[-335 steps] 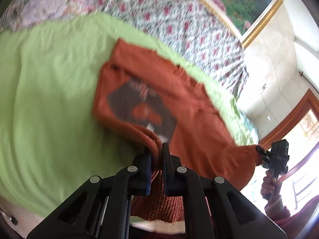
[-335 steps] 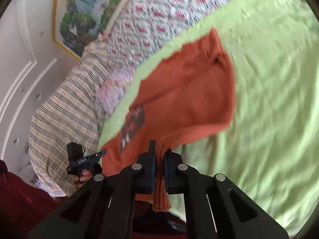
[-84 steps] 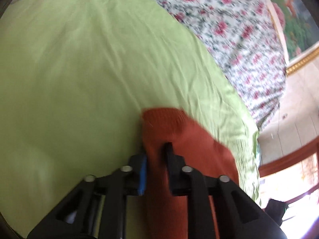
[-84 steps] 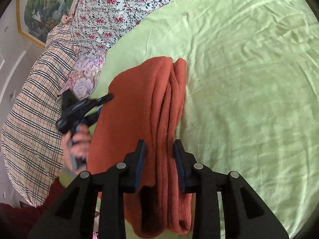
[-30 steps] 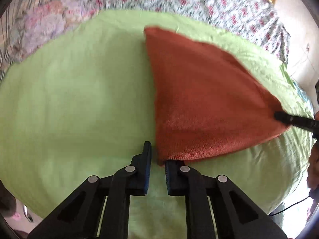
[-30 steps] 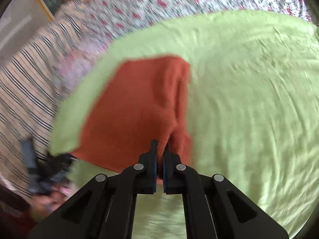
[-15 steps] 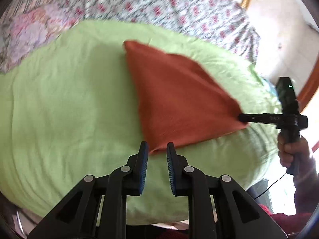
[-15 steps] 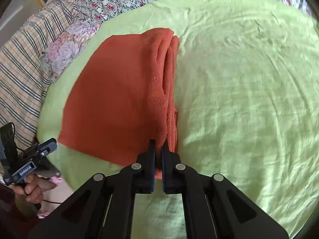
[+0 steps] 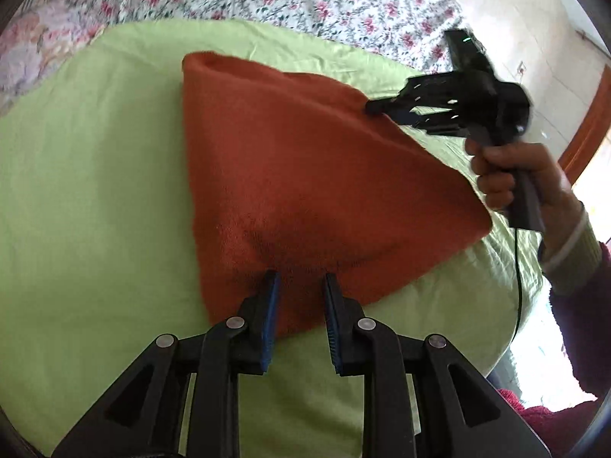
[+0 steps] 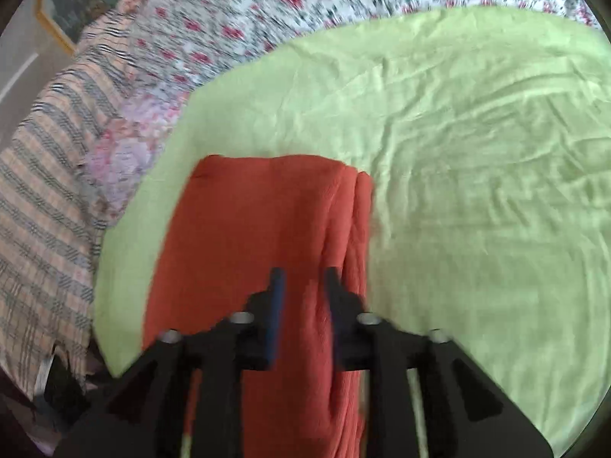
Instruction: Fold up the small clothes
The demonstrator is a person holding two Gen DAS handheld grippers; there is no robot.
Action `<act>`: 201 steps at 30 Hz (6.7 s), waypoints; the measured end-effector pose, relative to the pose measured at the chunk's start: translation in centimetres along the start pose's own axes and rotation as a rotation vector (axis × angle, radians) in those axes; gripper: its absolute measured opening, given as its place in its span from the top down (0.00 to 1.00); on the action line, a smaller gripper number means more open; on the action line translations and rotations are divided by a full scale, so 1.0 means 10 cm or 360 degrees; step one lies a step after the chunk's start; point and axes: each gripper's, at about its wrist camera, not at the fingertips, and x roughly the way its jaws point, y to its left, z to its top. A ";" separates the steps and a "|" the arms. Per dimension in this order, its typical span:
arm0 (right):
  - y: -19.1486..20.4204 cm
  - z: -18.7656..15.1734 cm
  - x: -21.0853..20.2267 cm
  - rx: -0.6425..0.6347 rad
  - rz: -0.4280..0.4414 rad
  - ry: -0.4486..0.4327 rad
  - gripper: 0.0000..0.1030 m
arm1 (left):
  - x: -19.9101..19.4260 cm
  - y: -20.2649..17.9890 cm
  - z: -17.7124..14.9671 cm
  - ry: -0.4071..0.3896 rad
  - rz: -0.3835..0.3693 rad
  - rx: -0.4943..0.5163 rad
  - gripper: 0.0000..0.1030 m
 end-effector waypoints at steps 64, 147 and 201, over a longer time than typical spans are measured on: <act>0.11 -1.54 -0.52 -0.0072 -0.0073 -0.0095 0.97 | -0.04 -0.01 -0.14 -0.0008 0.0138 -0.0123 0.76; 0.90 -1.42 -0.70 -0.0359 -0.0226 -0.0037 0.16 | -0.35 -0.18 0.36 -0.0022 0.0714 0.0097 0.08; 0.92 -1.28 -0.61 -0.0303 -0.0164 -0.0035 0.13 | -0.21 -0.34 0.52 -0.0011 0.0704 0.0079 0.06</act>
